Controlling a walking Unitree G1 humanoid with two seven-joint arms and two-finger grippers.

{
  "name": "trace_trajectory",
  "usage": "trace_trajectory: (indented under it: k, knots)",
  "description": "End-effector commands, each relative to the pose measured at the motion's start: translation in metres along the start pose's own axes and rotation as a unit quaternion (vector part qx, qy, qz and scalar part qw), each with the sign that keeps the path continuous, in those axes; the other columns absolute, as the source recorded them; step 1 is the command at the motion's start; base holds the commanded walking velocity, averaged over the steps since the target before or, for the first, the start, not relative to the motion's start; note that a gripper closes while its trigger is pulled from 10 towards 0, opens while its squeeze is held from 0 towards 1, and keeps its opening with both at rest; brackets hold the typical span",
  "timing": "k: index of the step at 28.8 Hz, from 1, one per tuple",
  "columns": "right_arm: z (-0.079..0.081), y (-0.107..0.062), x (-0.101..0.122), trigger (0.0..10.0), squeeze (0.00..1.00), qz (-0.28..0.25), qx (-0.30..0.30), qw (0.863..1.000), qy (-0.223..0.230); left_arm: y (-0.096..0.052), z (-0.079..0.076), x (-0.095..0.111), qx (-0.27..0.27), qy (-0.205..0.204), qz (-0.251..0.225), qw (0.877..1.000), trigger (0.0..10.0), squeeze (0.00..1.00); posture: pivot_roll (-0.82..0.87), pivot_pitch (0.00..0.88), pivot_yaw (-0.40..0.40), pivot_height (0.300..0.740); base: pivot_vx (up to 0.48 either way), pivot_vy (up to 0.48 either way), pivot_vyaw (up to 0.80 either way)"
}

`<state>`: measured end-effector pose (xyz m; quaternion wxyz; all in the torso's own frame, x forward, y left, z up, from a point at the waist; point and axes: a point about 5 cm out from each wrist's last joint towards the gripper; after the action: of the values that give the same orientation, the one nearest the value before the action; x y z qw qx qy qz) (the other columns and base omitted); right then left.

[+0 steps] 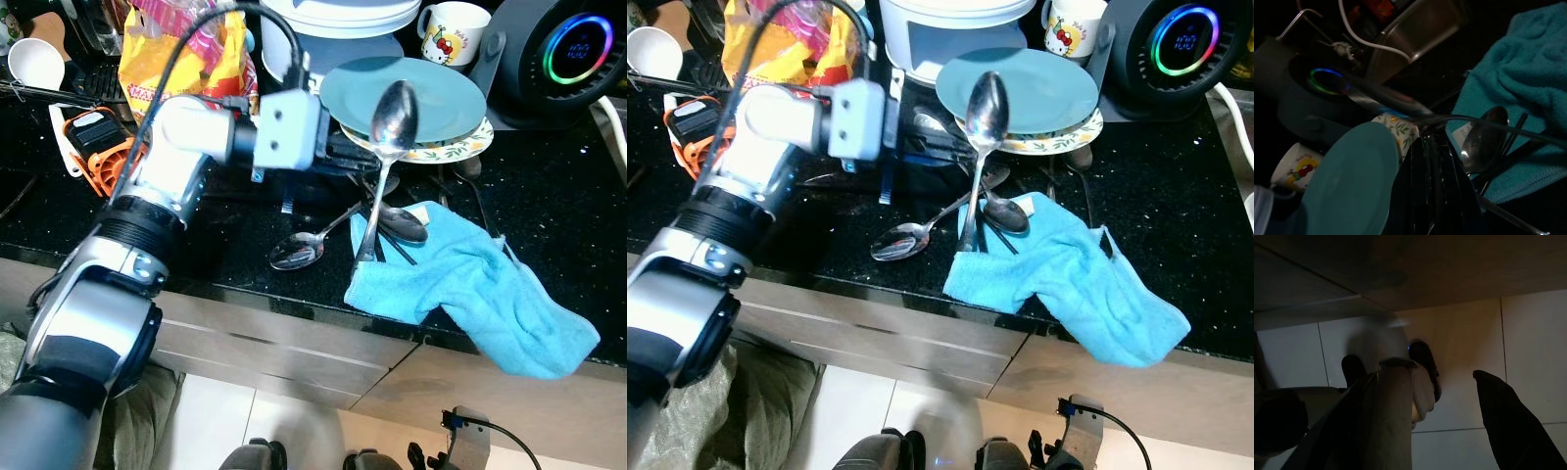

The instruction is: Kitchen organization

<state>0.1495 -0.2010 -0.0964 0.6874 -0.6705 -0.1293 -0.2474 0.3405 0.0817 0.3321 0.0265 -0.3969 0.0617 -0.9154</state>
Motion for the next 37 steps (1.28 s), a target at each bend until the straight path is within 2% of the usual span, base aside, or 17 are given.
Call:
trace_trajectory:
  k: [1, 4, 9, 12, 13, 14, 15, 16, 17, 18, 19, 23, 27, 31, 32, 33, 37]
  knots:
    - [0.000, -0.001, -0.007, 10.0, 0.00, 0.013, -0.002, 1.000, 0.006, -0.007, -0.002, 0.000, -0.002, -0.002, 0.002, 1.000, 0.0, 0.00, 0.00, 0.164, 0.050, 0.740, 0.000, 0.000, 0.00]
    - [-0.001, 0.000, 0.001, 10.0, 0.00, -0.001, -0.004, 1.000, 0.010, -0.014, -0.006, 0.001, -0.003, -0.022, -0.004, 1.000, 0.0, 0.00, 0.01, 0.159, 0.050, 0.740, 0.000, 0.000, 0.00]
    - [-0.007, 0.001, 0.021, 10.0, 0.00, -0.038, -0.013, 0.999, 0.034, -0.018, -0.016, -0.010, 0.001, -0.035, 0.025, 0.999, 0.0, 0.00, 0.01, 0.162, 0.050, 0.740, 0.000, 0.000, 0.00]
    - [-0.030, -0.002, 0.052, 10.0, 0.00, -0.106, -0.048, 0.989, 0.089, -0.019, -0.020, -0.016, 0.021, -0.050, 0.021, 0.998, 0.0, 0.00, 0.00, 0.168, 0.052, 0.740, 0.000, 0.000, 0.00]
    - [-0.052, -0.009, 0.076, 10.0, 0.00, -0.163, -0.084, 0.976, 0.119, -0.019, -0.021, -0.016, 0.040, -0.057, 0.008, 0.998, 0.9, 0.00, 0.00, 0.170, 0.047, 0.740, 0.000, 0.000, 0.00]
    - [-0.063, -0.013, 0.086, 10.0, 0.00, -0.186, -0.100, 0.968, 0.134, -0.019, -0.021, -0.015, 0.051, -0.063, -0.003, 0.997, 3.5, 0.00, 0.00, 0.170, 0.046, 0.740, 0.000, 0.000, 0.00]
    - [-0.076, -0.019, 0.097, 10.0, 0.00, -0.213, -0.121, 0.958, 0.148, -0.019, -0.021, -0.014, 0.066, -0.071, -0.019, 0.995, 4.7, 0.00, -0.01, 0.170, 0.044, 0.740, 0.000, 0.000, 0.00]
    - [-0.076, -0.019, 0.097, 10.0, 0.00, -0.213, -0.121, 0.958, 0.148, -0.019, -0.021, -0.014, 0.066, -0.071, -0.019, 0.995, 4.7, 0.00, -0.01, 0.170, 0.044, 0.740, 0.000, 0.000, 0.00]
    - [-0.088, -0.025, 0.107, 10.0, 0.00, -0.234, -0.138, 0.950, 0.156, -0.019, -0.021, -0.012, 0.076, -0.077, -0.032, 0.994, 9.3, 0.00, -0.01, 0.170, 0.043, 0.740, 0.000, 0.000, 0.00]
    - [-0.088, -0.025, 0.107, 10.0, 0.00, -0.234, -0.138, 0.950, 0.156, -0.019, -0.021, -0.012, 0.076, -0.077, -0.032, 0.994, 9.3, 0.00, -0.01, 0.170, 0.043, 0.740, 0.000, 0.000, 0.00]
    - [-0.098, -0.031, 0.115, 10.0, 0.00, -0.253, -0.152, 0.942, 0.158, -0.018, -0.021, -0.009, 0.088, -0.090, -0.052, 0.991, 10.0, 0.00, -0.01, 0.169, 0.040, 0.740, 0.000, 0.000, 0.00]
    - [-0.127, -0.046, 0.124, 10.0, 0.00, -0.269, -0.204, 0.929, 0.151, -0.016, -0.024, -0.003, 0.111, -0.114, -0.100, 0.982, 10.0, 0.00, -0.01, 0.165, 0.031, 0.740, 0.000, 0.000, 0.00]
    - [-0.158, -0.059, 0.103, 10.0, 0.00, -0.222, -0.284, 0.919, 0.161, -0.022, -0.024, 0.003, 0.140, -0.131, -0.135, 0.972, 10.0, 0.00, -0.01, 0.164, 0.026, 0.740, 0.000, 0.000, 0.00]
    - [-0.176, -0.068, 0.083, 10.0, 0.00, -0.171, -0.351, 0.906, 0.160, -0.026, -0.026, 0.008, 0.146, -0.147, -0.158, 0.965, 10.0, 0.00, -0.01, 0.166, 0.026, 0.740, 0.000, 0.000, 0.00]
    - [-0.186, -0.075, 0.071, 10.0, 0.00, -0.142, -0.389, 0.894, 0.171, -0.027, -0.029, 0.011, 0.142, -0.157, -0.171, 0.962, 10.0, 0.00, -0.01, 0.167, 0.028, 0.740, 0.000, 0.000, 0.00]
    - [-0.201, -0.087, 0.053, 10.0, 0.00, -0.098, -0.446, 0.869, 0.191, -0.026, -0.034, 0.017, 0.136, -0.177, -0.194, 0.955, 10.0, 0.00, -0.01, 0.168, 0.031, 0.740, 0.000, 0.000, 0.00]
    - [-0.209, -0.094, 0.046, 10.0, 0.00, -0.080, -0.474, 0.853, 0.202, -0.025, -0.037, 0.019, 0.131, -0.188, -0.206, 0.951, 10.0, 0.00, -0.01, 0.167, 0.031, 0.740, 0.000, 0.000, 0.00]
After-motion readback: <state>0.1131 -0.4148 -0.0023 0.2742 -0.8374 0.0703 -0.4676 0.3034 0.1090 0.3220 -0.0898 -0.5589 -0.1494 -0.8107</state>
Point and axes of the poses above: a point about 5 cm out from each wrist's last joint towards the gripper, its own y axis pointing out of the wrist towards the gripper, its own x axis along the axis of the wrist's last joint, z = x × y, and after that the axes turned 13 degrees about -y, right-handed
